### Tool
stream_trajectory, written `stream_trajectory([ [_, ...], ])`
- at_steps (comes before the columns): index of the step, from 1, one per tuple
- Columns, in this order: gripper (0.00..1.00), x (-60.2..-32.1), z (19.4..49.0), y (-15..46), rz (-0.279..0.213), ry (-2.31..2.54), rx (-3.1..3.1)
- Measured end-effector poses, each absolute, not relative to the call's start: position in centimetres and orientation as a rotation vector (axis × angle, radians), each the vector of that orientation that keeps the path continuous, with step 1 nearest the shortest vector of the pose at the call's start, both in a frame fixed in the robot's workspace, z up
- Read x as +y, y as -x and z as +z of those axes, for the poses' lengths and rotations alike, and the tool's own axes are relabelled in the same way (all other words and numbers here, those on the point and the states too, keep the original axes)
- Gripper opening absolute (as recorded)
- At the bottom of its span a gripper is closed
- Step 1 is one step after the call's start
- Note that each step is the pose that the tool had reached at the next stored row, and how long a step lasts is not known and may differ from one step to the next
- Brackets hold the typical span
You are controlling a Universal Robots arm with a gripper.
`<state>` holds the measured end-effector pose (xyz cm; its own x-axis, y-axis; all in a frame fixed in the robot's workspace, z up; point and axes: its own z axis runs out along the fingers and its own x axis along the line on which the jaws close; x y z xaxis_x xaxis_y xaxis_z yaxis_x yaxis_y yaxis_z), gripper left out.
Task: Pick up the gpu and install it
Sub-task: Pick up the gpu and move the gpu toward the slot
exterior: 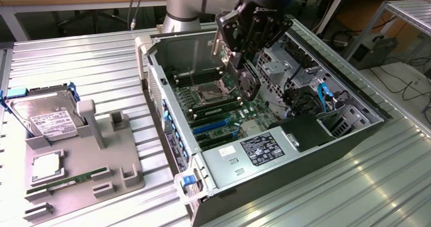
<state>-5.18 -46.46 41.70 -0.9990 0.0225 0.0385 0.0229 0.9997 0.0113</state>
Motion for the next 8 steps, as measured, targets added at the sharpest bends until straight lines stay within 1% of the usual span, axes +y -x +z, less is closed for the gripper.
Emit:
stream_trajectory([
  [4,0.26,-46.0,40.7,3.1,-0.017,0.034,-3.103],
  [8,0.26,-46.0,40.0,2.9,-0.017,0.034,-3.103],
])
